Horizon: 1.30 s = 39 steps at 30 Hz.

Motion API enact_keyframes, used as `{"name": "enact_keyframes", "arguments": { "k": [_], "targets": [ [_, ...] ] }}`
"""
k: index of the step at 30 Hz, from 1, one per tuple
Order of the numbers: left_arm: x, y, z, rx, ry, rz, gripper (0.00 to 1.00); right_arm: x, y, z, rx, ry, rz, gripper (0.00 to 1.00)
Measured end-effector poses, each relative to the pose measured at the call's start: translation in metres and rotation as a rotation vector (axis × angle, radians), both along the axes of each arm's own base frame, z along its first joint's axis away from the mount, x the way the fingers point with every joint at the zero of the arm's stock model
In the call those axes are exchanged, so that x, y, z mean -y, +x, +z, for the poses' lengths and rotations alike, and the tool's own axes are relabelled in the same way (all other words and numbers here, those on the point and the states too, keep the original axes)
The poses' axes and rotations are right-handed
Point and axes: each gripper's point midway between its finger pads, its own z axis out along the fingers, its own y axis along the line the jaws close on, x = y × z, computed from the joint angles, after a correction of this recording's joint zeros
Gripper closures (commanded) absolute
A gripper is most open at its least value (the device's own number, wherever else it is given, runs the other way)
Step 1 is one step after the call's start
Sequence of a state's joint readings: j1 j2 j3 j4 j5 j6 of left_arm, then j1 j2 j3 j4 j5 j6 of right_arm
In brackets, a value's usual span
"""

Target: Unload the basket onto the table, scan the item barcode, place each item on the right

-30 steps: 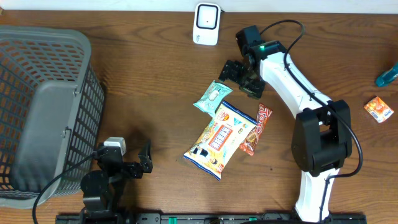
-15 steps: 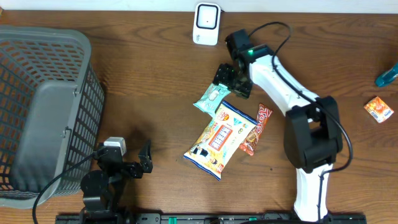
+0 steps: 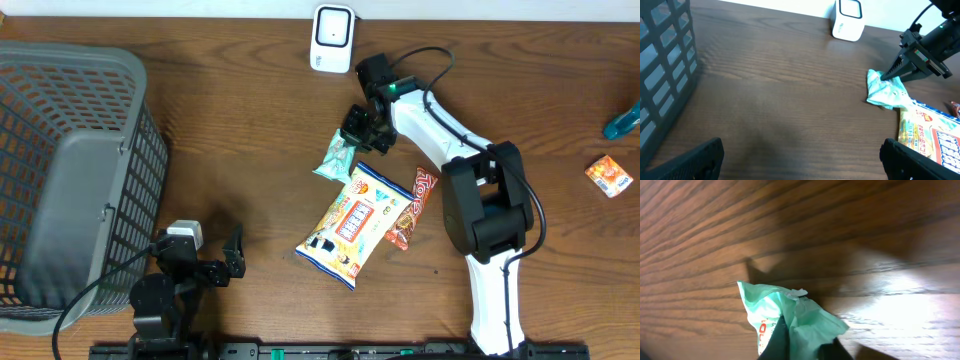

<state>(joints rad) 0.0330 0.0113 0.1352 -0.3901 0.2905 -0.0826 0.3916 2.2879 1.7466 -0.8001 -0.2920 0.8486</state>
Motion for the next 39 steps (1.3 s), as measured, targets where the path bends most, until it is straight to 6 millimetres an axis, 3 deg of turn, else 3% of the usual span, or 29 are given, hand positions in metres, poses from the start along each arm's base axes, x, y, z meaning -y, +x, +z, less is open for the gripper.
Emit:
{"name": "enact_keyframes", "arguments": {
  "k": [6,8,12,16,20,23,31,36,38,39],
  "targets": [
    [0.000,0.000,0.000,0.000,0.000,0.000,0.00,-0.001,-0.012,0.001,-0.071,0.056,0.019,0.99],
    [0.000,0.000,0.000,0.000,0.000,0.000,0.00,0.007,-0.034,0.003,-0.205,0.092,-0.018,0.98],
    [0.000,0.000,0.000,0.000,0.000,0.000,0.00,0.035,-0.058,0.016,-0.438,0.236,-0.151,0.98],
    [0.000,0.000,0.000,0.000,0.000,0.000,0.00,0.066,-0.081,0.057,-0.701,0.413,-0.332,0.98],
    [0.000,0.000,0.000,0.000,0.000,0.000,0.00,0.074,-0.111,0.102,-0.919,0.515,-0.403,0.99],
    [0.000,0.000,0.000,0.000,0.000,0.000,0.00,0.067,-0.114,0.115,-0.900,0.591,-0.335,0.99],
    [0.000,0.000,0.000,0.000,0.000,0.000,0.00,0.049,-0.121,0.118,-0.867,0.614,-0.239,0.99],
    [0.000,0.000,0.000,0.000,0.000,0.000,0.00,0.048,-0.121,0.117,-0.845,0.620,-0.211,0.99],
    [0.000,0.000,0.000,0.000,0.000,0.000,0.00,0.046,-0.102,0.104,-0.683,0.652,-0.132,0.98],
    [0.000,0.000,0.000,0.000,0.000,0.000,0.00,0.043,-0.081,0.095,-0.537,0.673,-0.070,0.98]
  ]
}}
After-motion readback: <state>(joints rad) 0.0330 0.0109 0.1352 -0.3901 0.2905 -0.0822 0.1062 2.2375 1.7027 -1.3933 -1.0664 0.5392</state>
